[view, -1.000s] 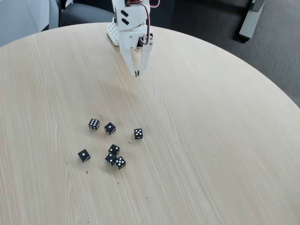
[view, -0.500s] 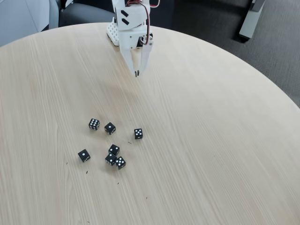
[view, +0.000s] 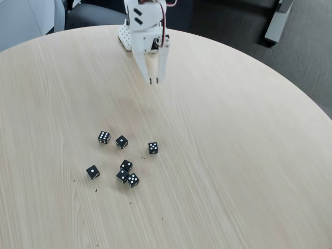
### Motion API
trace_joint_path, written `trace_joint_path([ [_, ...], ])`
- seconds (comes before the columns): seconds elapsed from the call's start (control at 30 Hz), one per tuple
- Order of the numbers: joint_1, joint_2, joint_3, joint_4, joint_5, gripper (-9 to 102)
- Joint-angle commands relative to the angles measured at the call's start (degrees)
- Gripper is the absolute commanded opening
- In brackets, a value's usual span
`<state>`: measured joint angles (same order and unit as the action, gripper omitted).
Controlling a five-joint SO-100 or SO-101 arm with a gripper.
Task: Pick up the dice with number 6
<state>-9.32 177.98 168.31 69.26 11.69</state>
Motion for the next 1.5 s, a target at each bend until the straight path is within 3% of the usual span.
trace_joint_path([
  [0.0, 0.4, -0.4, -7.3, 0.0, 3.4, 9],
  [0.2, -0.4, -9.1, -20.0, 0.0, 6.4, 10],
  [0.47, 0.5, -34.4, -33.9, 0.0, 13.5, 15],
  [0.83, 0.6, -68.4, -67.9, 1.1, 26.5, 20],
  [1.03, 1.1, -83.5, -78.0, 1.1, 30.9, 22],
  [1.47, 17.5, -93.4, -85.4, 0.9, 38.2, 25],
])
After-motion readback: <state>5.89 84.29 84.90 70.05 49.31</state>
